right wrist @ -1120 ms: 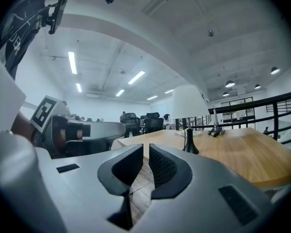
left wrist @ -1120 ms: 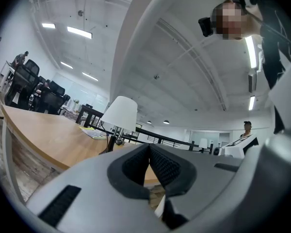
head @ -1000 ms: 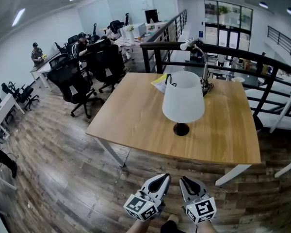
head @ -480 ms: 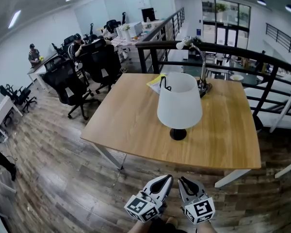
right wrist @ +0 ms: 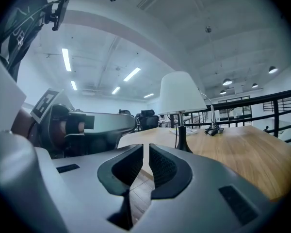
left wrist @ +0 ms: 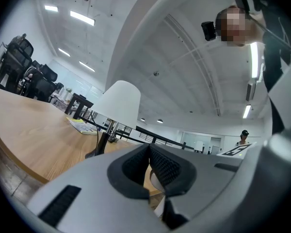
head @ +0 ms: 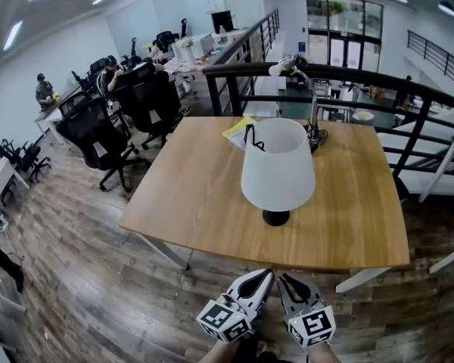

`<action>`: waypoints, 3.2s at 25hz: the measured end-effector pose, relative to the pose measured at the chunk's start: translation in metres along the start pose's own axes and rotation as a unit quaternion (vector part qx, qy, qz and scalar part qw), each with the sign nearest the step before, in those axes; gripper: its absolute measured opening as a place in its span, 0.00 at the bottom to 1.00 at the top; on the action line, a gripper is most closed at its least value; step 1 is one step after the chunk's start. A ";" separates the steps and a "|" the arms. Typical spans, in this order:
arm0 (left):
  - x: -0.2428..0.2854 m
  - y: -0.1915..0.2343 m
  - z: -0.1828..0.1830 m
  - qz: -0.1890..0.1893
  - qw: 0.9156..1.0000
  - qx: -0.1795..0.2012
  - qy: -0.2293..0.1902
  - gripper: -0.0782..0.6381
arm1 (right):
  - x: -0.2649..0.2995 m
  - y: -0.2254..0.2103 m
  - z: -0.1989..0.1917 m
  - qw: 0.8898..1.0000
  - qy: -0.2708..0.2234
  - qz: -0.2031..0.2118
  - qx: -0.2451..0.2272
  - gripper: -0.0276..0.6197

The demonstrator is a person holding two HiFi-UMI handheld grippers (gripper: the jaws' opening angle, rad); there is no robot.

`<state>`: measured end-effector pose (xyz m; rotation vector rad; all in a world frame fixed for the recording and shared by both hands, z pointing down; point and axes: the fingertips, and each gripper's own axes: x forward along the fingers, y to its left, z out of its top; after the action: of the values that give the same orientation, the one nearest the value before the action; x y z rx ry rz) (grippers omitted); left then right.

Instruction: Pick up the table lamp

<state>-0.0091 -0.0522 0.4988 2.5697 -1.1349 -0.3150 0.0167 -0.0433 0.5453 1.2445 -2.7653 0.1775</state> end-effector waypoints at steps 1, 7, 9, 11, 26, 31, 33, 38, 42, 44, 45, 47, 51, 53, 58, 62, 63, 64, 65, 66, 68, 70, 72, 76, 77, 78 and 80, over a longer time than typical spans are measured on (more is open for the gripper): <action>0.003 0.004 0.002 -0.002 1.000 -0.004 -0.002 0.12 | 0.004 -0.001 0.001 1.000 0.001 0.000 -0.003 0.12; 0.026 0.024 0.010 -0.014 0.999 -0.037 -0.002 0.12 | 0.025 -0.021 0.007 1.000 0.007 -0.013 -0.005 0.12; 0.031 0.033 0.011 -0.018 0.999 -0.050 -0.001 0.12 | 0.033 -0.025 0.005 1.000 0.009 -0.015 -0.004 0.12; 0.036 0.041 0.011 -0.022 0.998 -0.058 0.001 0.12 | 0.042 -0.027 0.004 1.000 0.010 -0.017 -0.002 0.12; 0.071 0.085 0.024 -0.075 0.991 -0.109 -0.005 0.13 | 0.094 -0.045 -0.001 0.999 0.022 -0.035 -0.002 0.12; 0.085 0.094 0.029 -0.103 0.984 -0.141 -0.017 0.22 | 0.107 -0.055 -0.003 0.999 0.024 -0.043 -0.003 0.13; 0.090 0.096 0.032 -0.113 0.982 -0.150 -0.022 0.22 | 0.110 -0.058 -0.004 0.999 0.025 -0.046 -0.004 0.12; 0.101 0.102 0.038 -0.138 0.973 -0.179 -0.042 0.26 | 0.116 -0.065 -0.013 0.998 0.034 -0.052 -0.004 0.12; 0.108 0.103 0.045 -0.163 0.966 -0.195 -0.048 0.30 | 0.120 -0.069 -0.013 0.998 0.038 -0.055 -0.003 0.12; 0.111 0.103 0.048 -0.177 0.962 -0.201 -0.054 0.31 | 0.122 -0.071 -0.014 0.998 0.040 -0.058 -0.003 0.12; 0.111 0.102 0.049 -0.185 0.960 -0.203 -0.057 0.31 | 0.123 -0.073 -0.015 0.997 0.041 -0.059 -0.003 0.12; 0.113 0.100 0.051 -0.201 0.956 -0.204 -0.059 0.31 | 0.125 -0.075 -0.017 0.997 0.043 -0.062 -0.003 0.12; 0.117 0.097 0.055 -0.224 0.951 -0.205 -0.059 0.34 | 0.127 -0.079 -0.018 0.997 0.045 -0.068 -0.004 0.13; 0.119 0.097 0.057 -0.232 0.948 -0.208 -0.062 0.34 | 0.128 -0.080 -0.020 0.997 0.046 -0.069 -0.003 0.12; 0.123 0.094 0.067 -0.258 0.937 -0.221 -0.078 0.34 | 0.129 -0.084 -0.023 0.996 0.052 -0.073 0.001 0.12; 0.125 0.091 0.072 -0.279 0.928 -0.232 -0.088 0.34 | 0.129 -0.086 -0.024 0.996 0.052 -0.076 0.005 0.12; 0.126 0.092 0.074 -0.281 0.925 -0.236 -0.092 0.34 | 0.129 -0.087 -0.025 0.996 0.053 -0.077 0.005 0.12; 0.127 0.093 0.076 -0.282 0.924 -0.241 -0.096 0.34 | 0.128 -0.088 -0.026 0.995 0.052 -0.079 0.005 0.12; 0.128 0.094 0.078 -0.282 0.922 -0.246 -0.101 0.34 | 0.128 -0.090 -0.027 0.995 0.053 -0.081 0.004 0.12; 0.130 0.095 0.080 -0.280 0.921 -0.250 -0.105 0.33 | 0.127 -0.091 -0.028 0.995 0.054 -0.083 0.004 0.12; 0.133 0.096 0.082 -0.280 0.920 -0.253 -0.109 0.27 | 0.126 -0.093 -0.028 0.995 0.057 -0.086 0.006 0.12; 0.135 0.096 0.083 -0.283 0.919 -0.253 -0.109 0.24 | 0.126 -0.095 -0.027 0.995 0.057 -0.087 0.008 0.12; 0.137 0.095 0.083 -0.286 0.917 -0.255 -0.110 0.22 | 0.126 -0.098 -0.026 0.994 0.055 -0.089 0.007 0.12; 0.143 0.092 0.086 -0.288 0.916 -0.258 -0.110 0.20 | 0.127 -0.102 -0.023 0.994 0.055 -0.092 0.008 0.12; 0.145 0.092 0.087 -0.288 0.916 -0.258 -0.111 0.19 | 0.127 -0.104 -0.022 0.994 0.055 -0.093 0.008 0.12; 0.147 0.093 0.088 -0.287 0.916 -0.258 -0.110 0.19 | 0.128 -0.107 -0.021 0.994 0.055 -0.094 0.007 0.12; 0.152 0.097 0.091 -0.286 0.916 -0.260 -0.110 0.18 | 0.131 -0.111 -0.020 0.994 0.058 -0.095 0.008 0.13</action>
<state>-0.0039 -0.2449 0.4387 2.3406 -0.2513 -0.9221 0.0143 -0.2098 0.5910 1.4431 -2.5363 0.2465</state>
